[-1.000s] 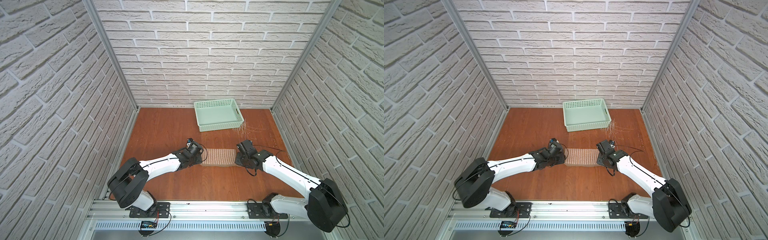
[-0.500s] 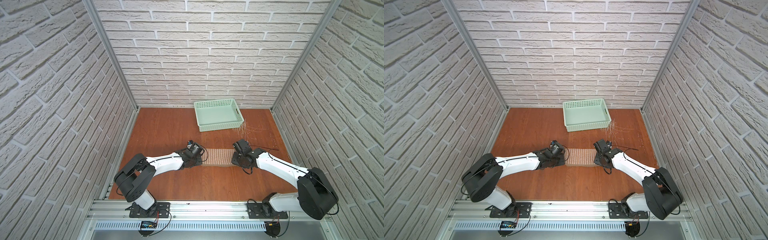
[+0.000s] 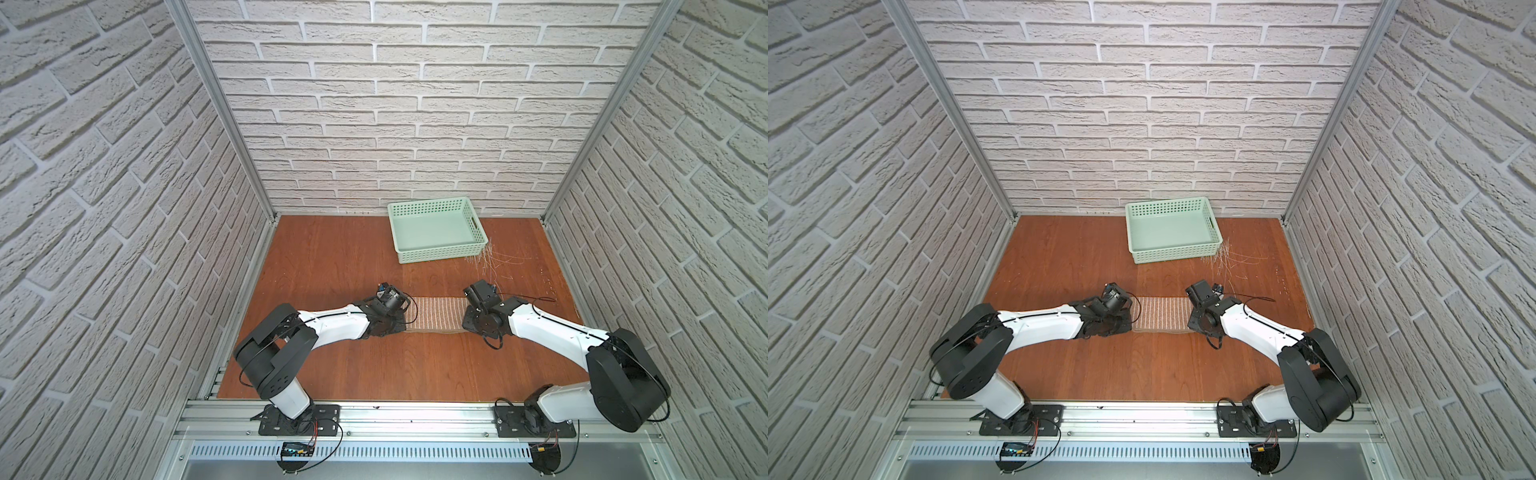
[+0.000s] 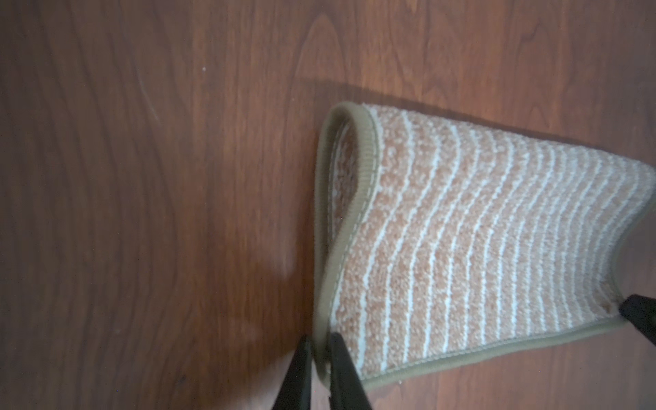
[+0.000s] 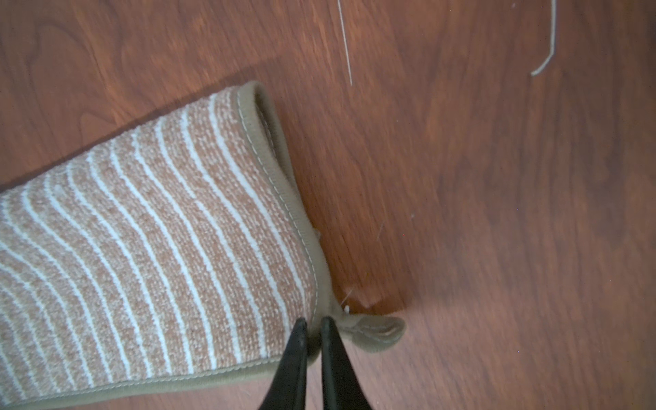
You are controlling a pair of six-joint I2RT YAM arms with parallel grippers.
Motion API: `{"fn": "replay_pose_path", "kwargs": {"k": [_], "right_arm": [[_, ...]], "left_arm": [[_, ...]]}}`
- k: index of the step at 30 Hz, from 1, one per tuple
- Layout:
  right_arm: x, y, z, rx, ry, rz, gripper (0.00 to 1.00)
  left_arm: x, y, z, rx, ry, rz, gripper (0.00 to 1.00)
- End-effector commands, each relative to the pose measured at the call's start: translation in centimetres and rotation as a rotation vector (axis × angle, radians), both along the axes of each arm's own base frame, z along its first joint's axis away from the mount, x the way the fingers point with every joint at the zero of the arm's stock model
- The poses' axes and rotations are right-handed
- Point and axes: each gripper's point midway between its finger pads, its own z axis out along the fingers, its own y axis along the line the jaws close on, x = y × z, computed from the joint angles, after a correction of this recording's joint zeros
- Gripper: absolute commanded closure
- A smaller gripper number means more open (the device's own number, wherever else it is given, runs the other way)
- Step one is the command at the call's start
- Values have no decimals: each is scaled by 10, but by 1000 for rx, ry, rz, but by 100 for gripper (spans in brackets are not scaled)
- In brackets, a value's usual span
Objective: Fold the square dishcloth
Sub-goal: Smooth out the cleaning item at the center of the board.
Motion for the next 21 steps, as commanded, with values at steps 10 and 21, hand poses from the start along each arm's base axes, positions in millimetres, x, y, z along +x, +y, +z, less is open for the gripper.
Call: {"fn": "replay_pose_path", "kwargs": {"k": [10,21], "right_arm": [[-6,-18,-27,-130,37,13,97],[-3,-22,-8,-162,-2,44,80]], "left_arm": [[-1,0,-3,-9,2,4,88],[-2,6,44,-53,-78,38,73]]}}
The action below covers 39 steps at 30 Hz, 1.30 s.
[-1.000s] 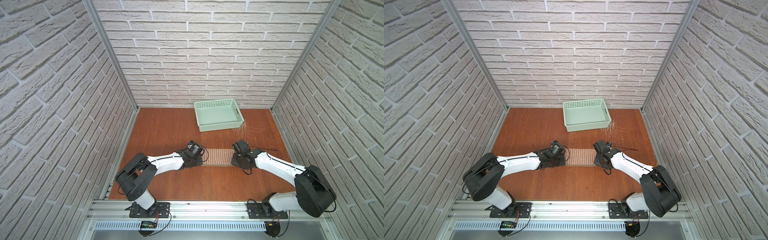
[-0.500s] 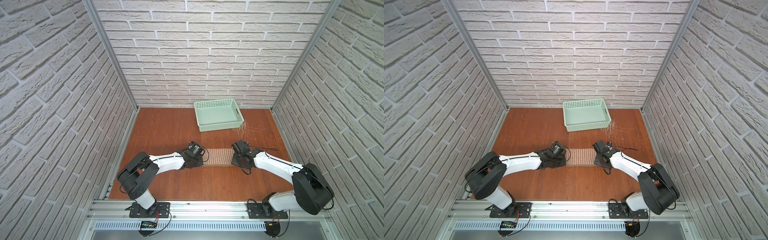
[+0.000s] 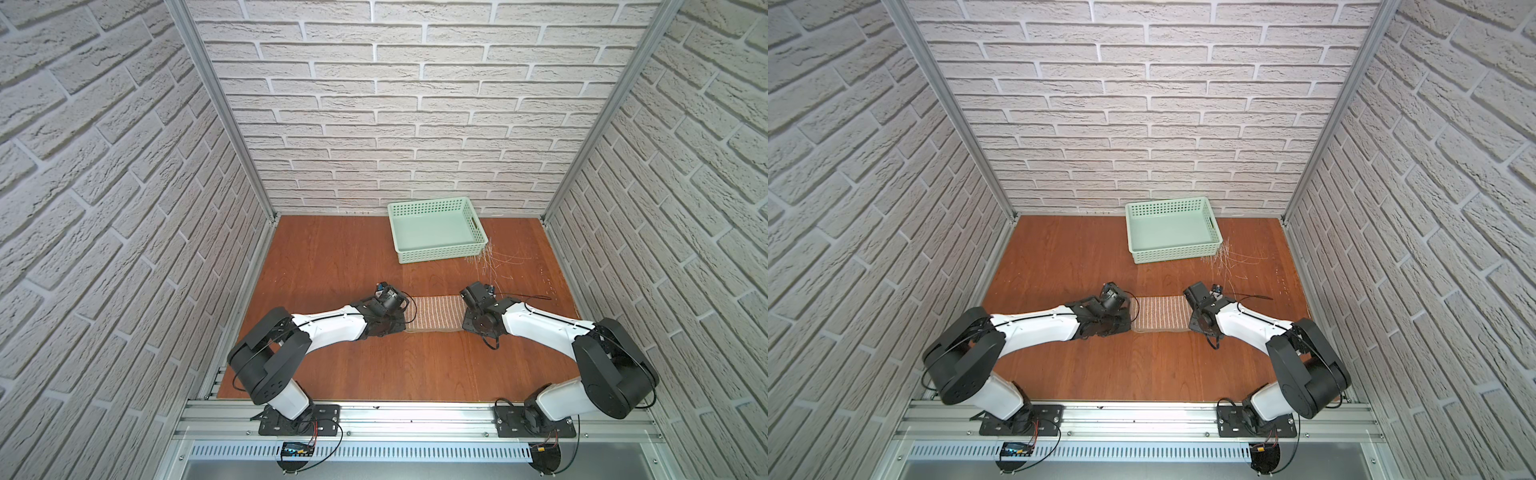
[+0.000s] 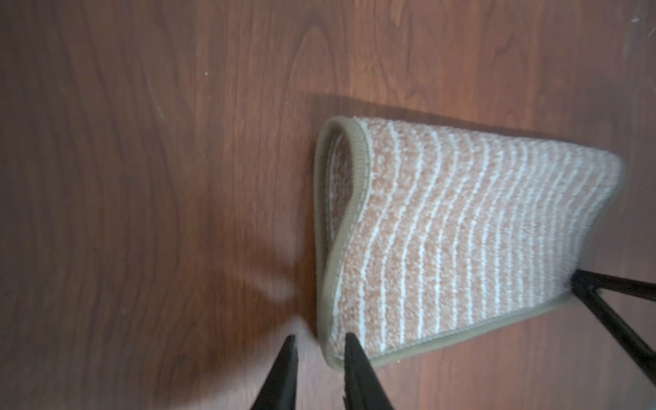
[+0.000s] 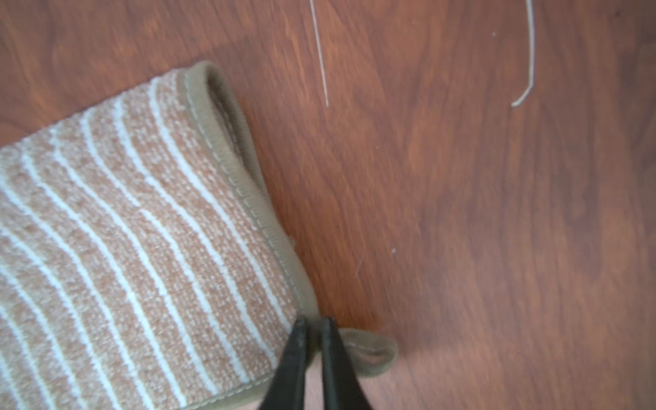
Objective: Fold the square dishcloth
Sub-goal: Smooth out the cleaning item at the center of the board.
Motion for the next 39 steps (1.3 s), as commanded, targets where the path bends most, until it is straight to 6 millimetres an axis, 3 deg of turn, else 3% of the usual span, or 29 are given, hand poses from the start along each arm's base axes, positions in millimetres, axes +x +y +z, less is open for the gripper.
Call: {"fn": "replay_pose_path", "kwargs": {"k": [1,7,11,13,17,25,33,39], "right_arm": [[-6,-10,15,-57,-8,26,78],[9,-15,58,-97,-101,37,67],[24,-8,75,-103,-140,57,68],[34,-2,80,-98,-151,66,70],[52,13,81,-79,-165,89,76],[73,24,53,-70,-124,85,81],[86,19,12,-77,-51,64,84],[87,13,-4,-85,-20,54,84]], "left_arm": [[1,6,28,-14,-60,26,73],[15,5,73,-42,-159,49,71],[31,1,85,-26,-204,58,71],[39,-4,82,-15,-207,57,71],[60,-15,69,-15,-193,64,75],[82,-38,25,-20,-103,29,76],[97,-29,-14,13,-36,58,78],[96,-16,-45,39,27,89,80]]}}
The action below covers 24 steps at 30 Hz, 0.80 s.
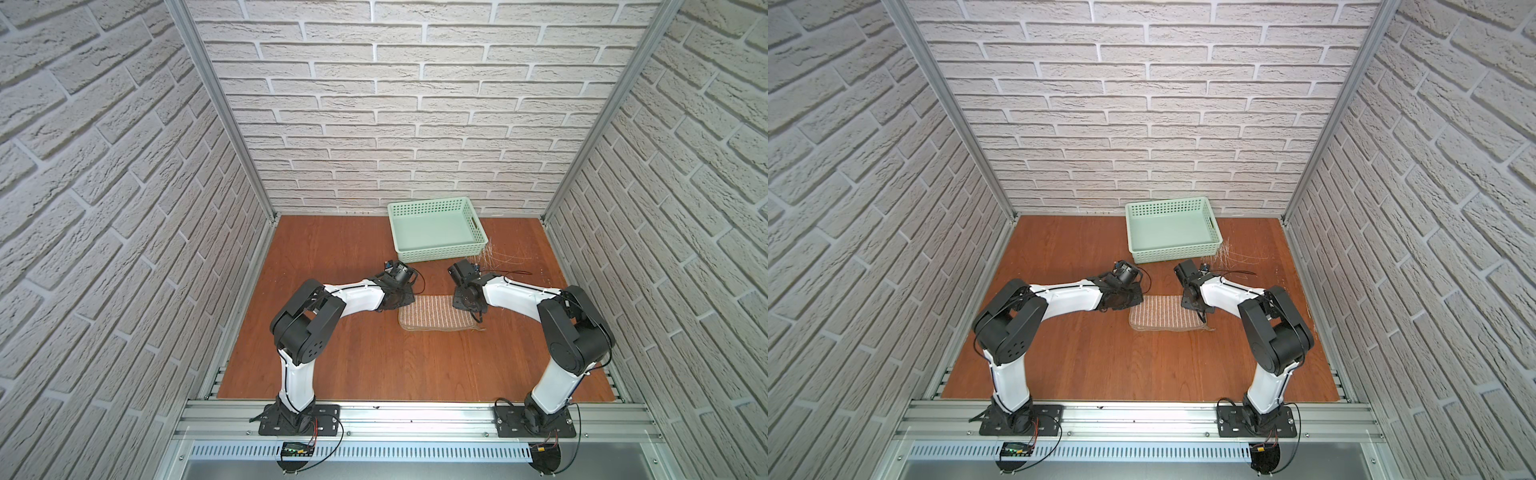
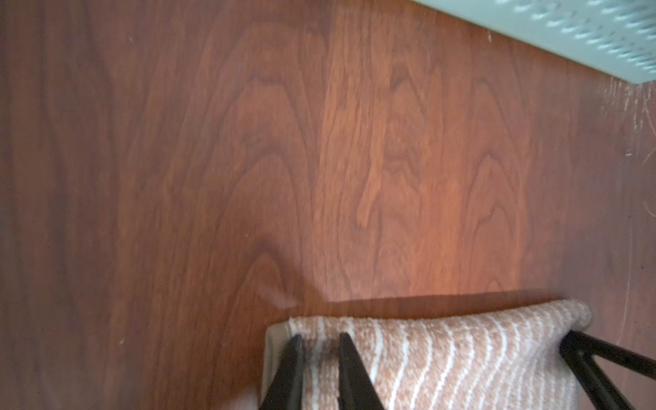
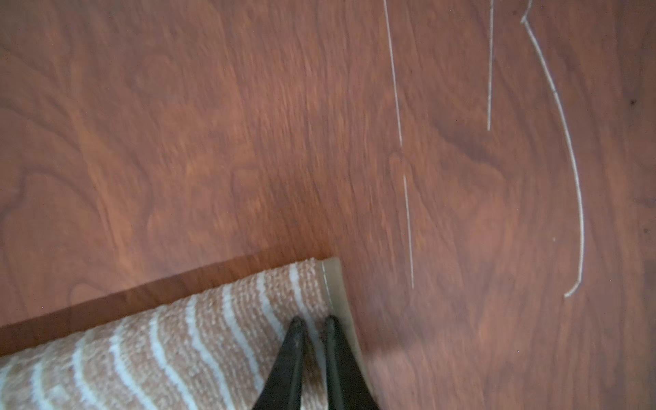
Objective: Fold the square dishcloth
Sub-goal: Smooth out the cleaning item at the center of the board.
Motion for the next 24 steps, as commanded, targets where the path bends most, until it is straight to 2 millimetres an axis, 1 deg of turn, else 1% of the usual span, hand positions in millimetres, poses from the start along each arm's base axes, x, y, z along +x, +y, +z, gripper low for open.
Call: {"fn": "replay_pose_path", "kwargs": {"k": [1,3,5,8,10,13,18,20,24], "right_arm": [[6,-3,-5,-4,4,7,84],[7,-4,-3,-5,2,11,84],[9,-4,3,-5,-5,20,84],[11,-4,16,-3,-25,30,84],[11,-4,27,-3,-37,37,83],[10,-4,43,1,-50,53,78],[2,-7,65,17,-62,56,73],[-3,-7,70,36,-64,52,72],[-17,-12,72,63,-55,26,69]], "left_arm": [[-2,8,-21,17,43,9,80],[-2,10,-18,16,34,13,80],[-1,11,-13,16,22,14,80],[2,12,1,21,-5,12,78],[4,12,14,14,-28,10,75],[3,10,33,-6,-58,0,68],[-3,3,67,-26,-121,-22,46],[-5,-1,76,-33,-137,-31,43],[-13,-4,88,-31,-158,-41,38]]}}
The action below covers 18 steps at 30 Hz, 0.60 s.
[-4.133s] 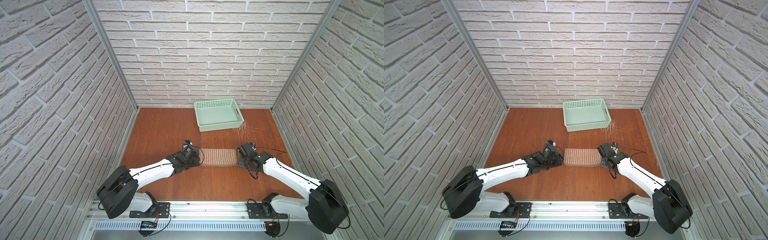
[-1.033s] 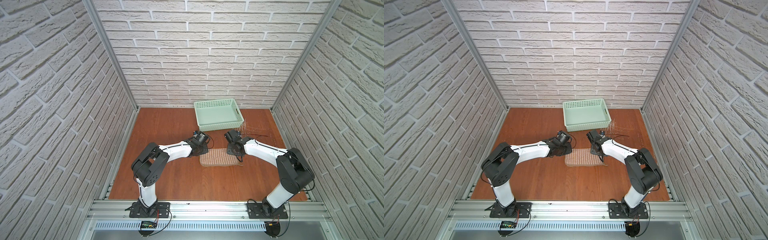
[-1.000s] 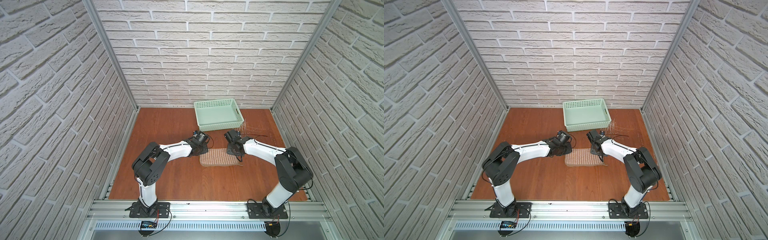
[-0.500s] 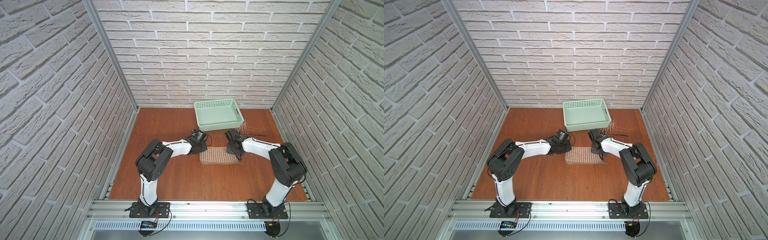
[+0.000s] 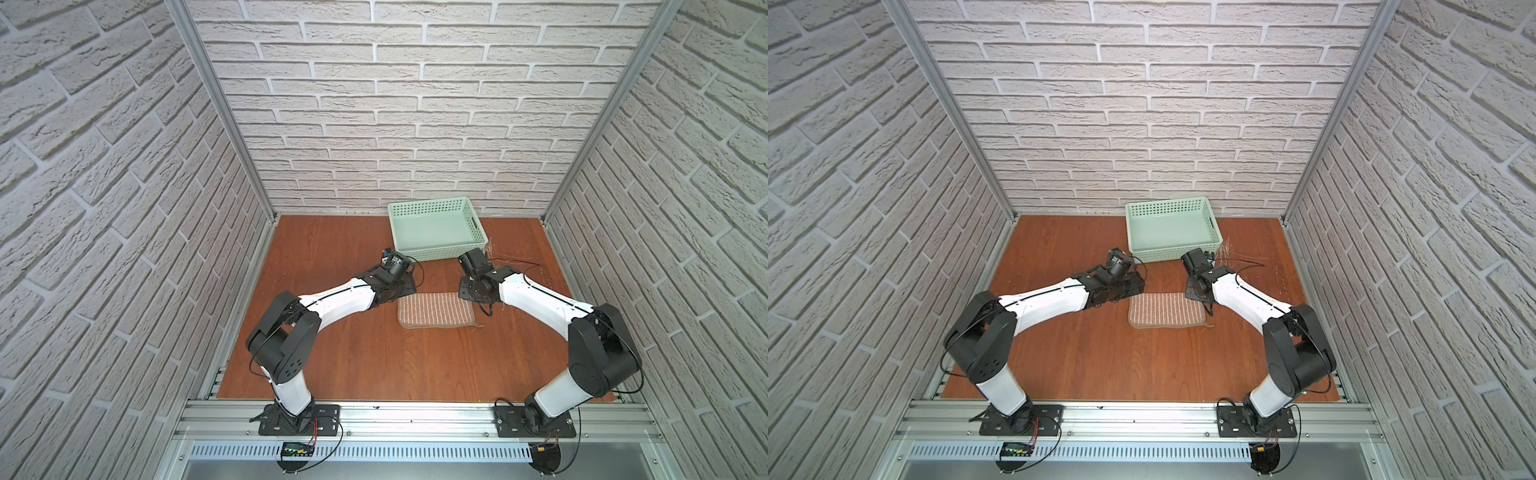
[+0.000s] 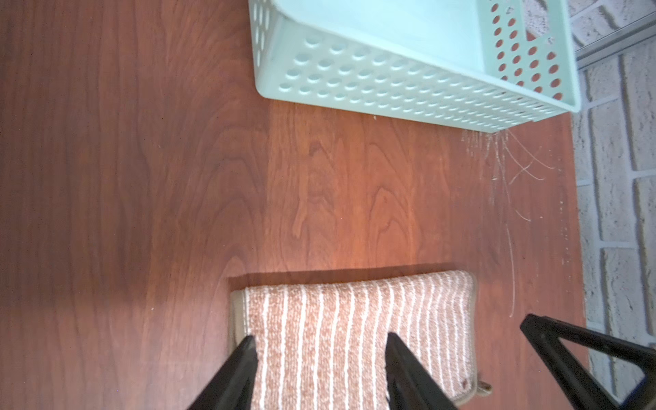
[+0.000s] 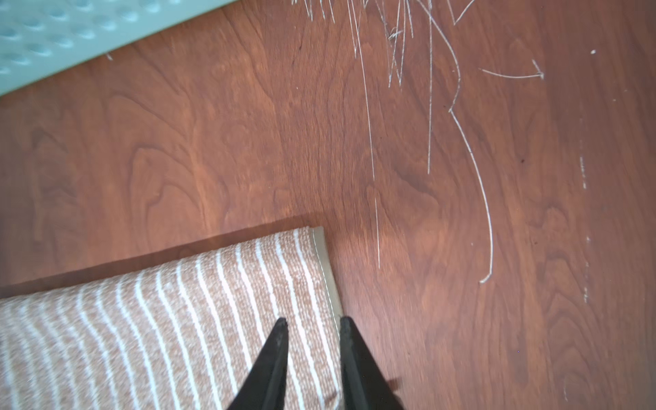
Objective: Fold the square dishcloth
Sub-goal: Smooth out the cleaning item at the center of the board.
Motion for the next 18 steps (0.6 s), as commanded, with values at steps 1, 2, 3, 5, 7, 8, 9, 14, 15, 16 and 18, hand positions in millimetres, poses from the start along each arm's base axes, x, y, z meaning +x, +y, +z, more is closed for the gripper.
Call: {"fn": "replay_pose_path", "kwargs": {"k": [1,2,3,5,7,8,9,14,15,16,18], "right_arm": [[-19,-10,2,22,30,-28,68],[-23,-11,1,33,32,-35,67],[-27,-13,1,45,33,-43,66],[-35,-16,-2,69,41,-57,65],[-43,-22,-3,94,46,-79,62],[-48,-25,-5,105,51,-88,61],[-52,-27,-5,118,49,-97,59],[-69,-40,-4,163,19,-148,45],[-71,-41,-3,175,8,-154,43],[-72,-42,-2,186,-3,-160,40],[-77,-46,-3,197,-13,-177,37]], "left_arm": [[-8,1,10,30,-24,-6,35],[-11,2,12,40,-25,-3,32],[-13,4,12,53,-30,3,30],[-19,6,13,75,-43,15,24],[-24,9,13,94,-52,30,18],[-26,11,12,106,-53,35,15],[-28,13,11,120,-52,42,13],[-42,20,-4,239,-42,60,2],[-45,21,-7,265,-41,61,2],[-48,22,-11,289,-36,64,2],[-52,23,-18,316,-29,67,2]]}}
